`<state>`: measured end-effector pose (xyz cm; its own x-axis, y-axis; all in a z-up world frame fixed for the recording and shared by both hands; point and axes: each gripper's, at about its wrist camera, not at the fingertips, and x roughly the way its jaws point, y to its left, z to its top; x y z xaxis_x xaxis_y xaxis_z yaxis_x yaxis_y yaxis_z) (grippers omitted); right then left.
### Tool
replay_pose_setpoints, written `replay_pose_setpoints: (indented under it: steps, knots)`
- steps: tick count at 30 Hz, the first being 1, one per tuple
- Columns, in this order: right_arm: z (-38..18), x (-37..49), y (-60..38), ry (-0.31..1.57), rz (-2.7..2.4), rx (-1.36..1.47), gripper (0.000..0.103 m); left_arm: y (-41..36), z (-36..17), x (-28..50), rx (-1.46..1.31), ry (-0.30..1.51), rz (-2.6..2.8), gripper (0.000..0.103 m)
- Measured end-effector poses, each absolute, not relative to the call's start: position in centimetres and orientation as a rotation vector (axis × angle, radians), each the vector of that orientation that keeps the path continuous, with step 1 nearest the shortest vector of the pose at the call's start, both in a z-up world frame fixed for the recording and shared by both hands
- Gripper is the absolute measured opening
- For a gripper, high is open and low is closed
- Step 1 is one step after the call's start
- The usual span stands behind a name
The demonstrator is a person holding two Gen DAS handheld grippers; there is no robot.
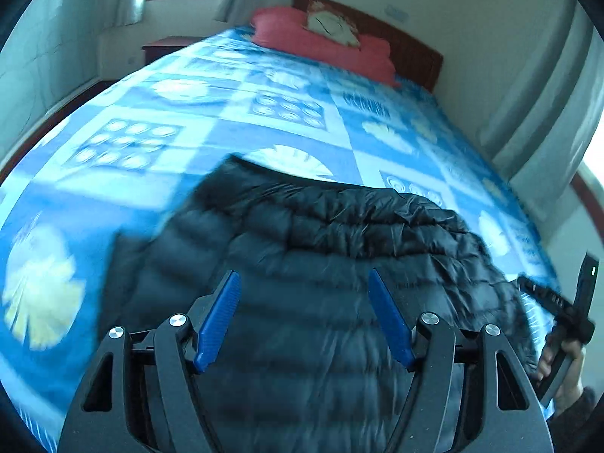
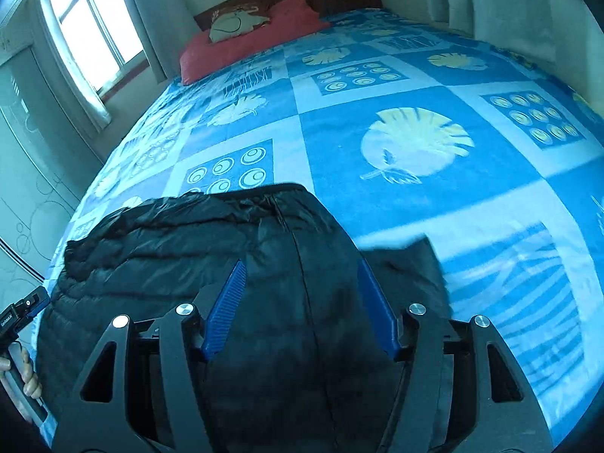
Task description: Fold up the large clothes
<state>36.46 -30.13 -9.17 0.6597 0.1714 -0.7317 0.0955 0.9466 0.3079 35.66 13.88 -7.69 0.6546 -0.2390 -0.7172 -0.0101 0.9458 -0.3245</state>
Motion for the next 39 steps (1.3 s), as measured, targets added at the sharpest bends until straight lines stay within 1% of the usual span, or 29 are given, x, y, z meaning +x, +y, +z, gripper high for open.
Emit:
replay_pose_setpoints:
  steps: [1,2,4,8,10,13,20,25,29,31,34,37,38,39]
  knots:
    - [-9.1,35.3,-30.3,0.852,0.039,0.338,0.063,14.6,-7.7,34.5,-0.339,0.846,-0.122,0.070]
    - [-9.0,33.5,-30.7,0.851,0.032,0.342,0.068,15.3,-7.7,33.4,-0.363,0.840,-0.111,0.070]
    - [-9.2,30.7,-31.2,0.855,0.019,0.353,0.069,16.7,-7.9,30.5,-0.400,0.828,-0.075,0.074]
    - [-10.1,25.1,-32.7,0.848,-0.004,0.457,0.070,19.0,-8.6,24.7,-0.499,0.801,-0.020,0.077]
    - [-10.9,23.2,-33.0,0.851,-0.010,0.511,0.070,20.0,-9.0,22.0,-0.563,0.780,-0.009,0.082]
    - [-12.3,21.5,-33.1,0.863,-0.013,0.560,0.070,20.7,-10.0,18.6,-0.654,0.752,-0.024,0.085]
    - [-14.5,20.8,-33.3,0.872,-0.017,0.687,0.070,20.7,-12.9,18.2,-0.782,0.805,-0.019,0.085]
    - [-15.1,21.0,-33.2,0.861,-0.028,0.733,0.076,20.8,-13.7,18.4,-0.855,0.818,0.017,0.085]
    - [-15.1,20.4,-33.1,0.862,-0.034,0.748,0.076,21.0,-14.6,16.9,-0.986,0.843,0.020,0.085]
    - [-15.2,19.7,-33.1,0.855,-0.039,0.770,0.076,20.6,-15.6,16.4,-1.007,0.865,0.014,0.085]
    - [-15.6,19.9,-33.2,0.847,-0.042,0.791,0.077,20.3,-15.3,17.2,-0.954,0.843,0.023,0.085]
    - [-15.6,20.6,-33.2,0.828,-0.052,0.806,0.077,21.0,-15.1,19.1,-0.979,0.793,0.040,0.085]
    - [-15.7,20.9,-33.2,0.827,-0.062,0.795,0.072,21.3,-15.3,19.6,-0.980,0.788,0.049,0.085]
    - [-15.7,21.1,-33.1,0.830,-0.069,0.785,0.068,21.6,-15.7,19.9,-0.992,0.777,0.070,0.071]
